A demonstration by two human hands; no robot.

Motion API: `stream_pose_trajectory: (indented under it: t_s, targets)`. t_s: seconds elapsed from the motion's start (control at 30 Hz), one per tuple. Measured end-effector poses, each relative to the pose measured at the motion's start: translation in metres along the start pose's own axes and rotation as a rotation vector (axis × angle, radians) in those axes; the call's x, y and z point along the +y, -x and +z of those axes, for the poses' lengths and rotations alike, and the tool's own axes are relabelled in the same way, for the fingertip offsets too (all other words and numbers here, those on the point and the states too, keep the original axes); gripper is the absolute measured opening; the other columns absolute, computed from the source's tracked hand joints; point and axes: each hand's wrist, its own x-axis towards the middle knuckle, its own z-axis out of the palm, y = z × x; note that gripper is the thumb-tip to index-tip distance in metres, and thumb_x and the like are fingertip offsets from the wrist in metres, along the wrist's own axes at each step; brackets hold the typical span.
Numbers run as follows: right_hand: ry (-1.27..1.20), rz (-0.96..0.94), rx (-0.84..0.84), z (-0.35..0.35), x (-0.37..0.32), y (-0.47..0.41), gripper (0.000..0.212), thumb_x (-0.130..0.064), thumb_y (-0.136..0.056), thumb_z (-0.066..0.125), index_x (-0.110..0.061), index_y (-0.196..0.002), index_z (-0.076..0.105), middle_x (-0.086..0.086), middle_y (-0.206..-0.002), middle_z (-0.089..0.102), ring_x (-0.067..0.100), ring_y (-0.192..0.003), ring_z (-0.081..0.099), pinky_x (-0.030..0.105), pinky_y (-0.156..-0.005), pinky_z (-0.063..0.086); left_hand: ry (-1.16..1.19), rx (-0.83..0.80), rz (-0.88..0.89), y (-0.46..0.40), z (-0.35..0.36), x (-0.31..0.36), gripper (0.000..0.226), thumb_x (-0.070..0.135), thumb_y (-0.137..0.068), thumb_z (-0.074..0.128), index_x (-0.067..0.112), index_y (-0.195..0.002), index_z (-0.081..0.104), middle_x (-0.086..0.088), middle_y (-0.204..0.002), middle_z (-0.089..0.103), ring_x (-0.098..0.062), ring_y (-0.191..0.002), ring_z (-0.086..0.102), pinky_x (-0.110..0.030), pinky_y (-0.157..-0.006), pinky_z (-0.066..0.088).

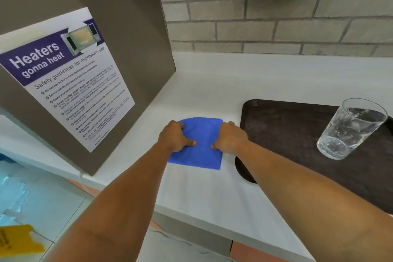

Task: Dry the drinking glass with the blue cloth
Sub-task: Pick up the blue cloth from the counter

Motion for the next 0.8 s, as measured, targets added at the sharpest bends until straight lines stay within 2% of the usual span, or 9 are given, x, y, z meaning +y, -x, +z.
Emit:
stream_pose_trajectory:
  t_s: [0.07,0.1,0.2,0.3,0.37,0.47,0.6,0.7,0.8]
  targets:
    - [-0.037,-0.004,0.033,0.002,-0.001,-0.001,0.017,-0.019,-0.087,0.063,-0.015,-0.081,0.048,0.001,-0.091,0.047,0.019,-0.076,0.052,0.028,-0.061,0.042,0.047,-0.004,0.013,0.0,0.002,0.003,0.048,0.032,-0.068,0.085,0.009,-0.104,0.062,-0.004,-0.099,0.061,-0.023,-0.088,0.056,-0.037,-0.08,0.047]
    - [-0.063,-0.009,0.048,0.003,-0.001,-0.002,0.025,-0.013,-0.088,0.059,-0.017,-0.071,0.04,-0.001,-0.08,0.045,0.019,-0.073,0.05,0.026,-0.056,0.038,0.059,-0.017,0.016,0.001,0.002,0.004,0.035,0.028,-0.07,0.084,0.009,-0.09,0.061,-0.004,-0.087,0.06,-0.023,-0.08,0.055,-0.038,-0.077,0.047]
    - [-0.299,0.002,0.065,0.0,-0.004,0.0,0.03,-0.006,-0.089,0.054,-0.018,-0.068,0.037,-0.003,-0.072,0.043,0.022,-0.079,0.05,0.028,-0.058,0.035,0.222,-0.111,-0.009,0.006,-0.002,0.008,0.025,0.024,-0.08,0.075,0.009,-0.073,0.056,-0.006,-0.075,0.058,-0.022,-0.07,0.055,-0.032,-0.066,0.044]
    - [-0.808,0.094,0.039,-0.015,-0.007,0.007,0.005,-0.007,-0.089,0.064,-0.008,-0.09,0.06,0.008,-0.093,0.062,0.026,-0.09,0.059,0.033,-0.073,0.048,0.84,-0.278,-0.099,0.012,-0.019,0.008,0.016,0.023,-0.088,0.066,0.008,-0.091,0.064,-0.012,-0.099,0.07,-0.028,-0.088,0.067,-0.037,-0.078,0.051]
    - [-1.239,0.124,0.011,-0.029,-0.002,0.016,0.006,-0.001,-0.089,0.063,-0.007,-0.09,0.063,0.02,-0.106,0.067,0.03,-0.092,0.062,0.039,-0.078,0.048,1.21,-0.416,-0.088,0.015,-0.029,0.008,0.034,0.022,-0.091,0.06,0.002,-0.119,0.061,-0.018,-0.122,0.066,-0.034,-0.112,0.063,-0.044,-0.095,0.049]
    - [-1.565,0.075,0.033,-0.051,0.011,0.036,0.014,0.005,-0.091,0.06,-0.009,-0.093,0.061,0.015,-0.094,0.068,0.027,-0.078,0.065,0.04,-0.073,0.051,1.419,-0.54,-0.032,0.023,-0.034,0.027,0.047,0.027,-0.09,0.058,0.006,-0.132,0.058,-0.018,-0.131,0.063,-0.035,-0.121,0.058,-0.045,-0.094,0.051]
    - [-1.616,0.093,0.148,-0.073,0.029,0.063,0.03,0.007,-0.093,0.058,-0.006,-0.121,0.058,0.014,-0.104,0.066,0.028,-0.089,0.065,0.044,-0.084,0.055,1.503,-0.556,0.036,0.036,-0.021,0.067,0.049,0.029,-0.088,0.057,0.003,-0.13,0.059,-0.021,-0.128,0.064,-0.035,-0.114,0.062,-0.045,-0.089,0.053]
    - [-1.623,0.11,0.23,-0.079,0.053,0.083,0.03,0.004,-0.093,0.06,-0.005,-0.122,0.06,0.018,-0.119,0.066,0.03,-0.099,0.066,0.043,-0.087,0.056,1.541,-0.565,0.045,0.042,-0.004,0.097,0.051,0.028,-0.086,0.058,0.002,-0.13,0.057,-0.02,-0.123,0.067,-0.032,-0.109,0.066,-0.042,-0.086,0.056]
    - [-1.538,0.133,0.331,-0.077,0.085,0.104,0.023,-0.002,-0.092,0.064,-0.01,-0.113,0.064,0.015,-0.113,0.071,0.028,-0.1,0.071,0.037,-0.081,0.06,1.526,-0.585,0.012,0.045,0.015,0.125,0.053,0.027,-0.085,0.062,0.002,-0.131,0.056,-0.018,-0.121,0.068,-0.031,-0.109,0.066,-0.042,-0.087,0.055]
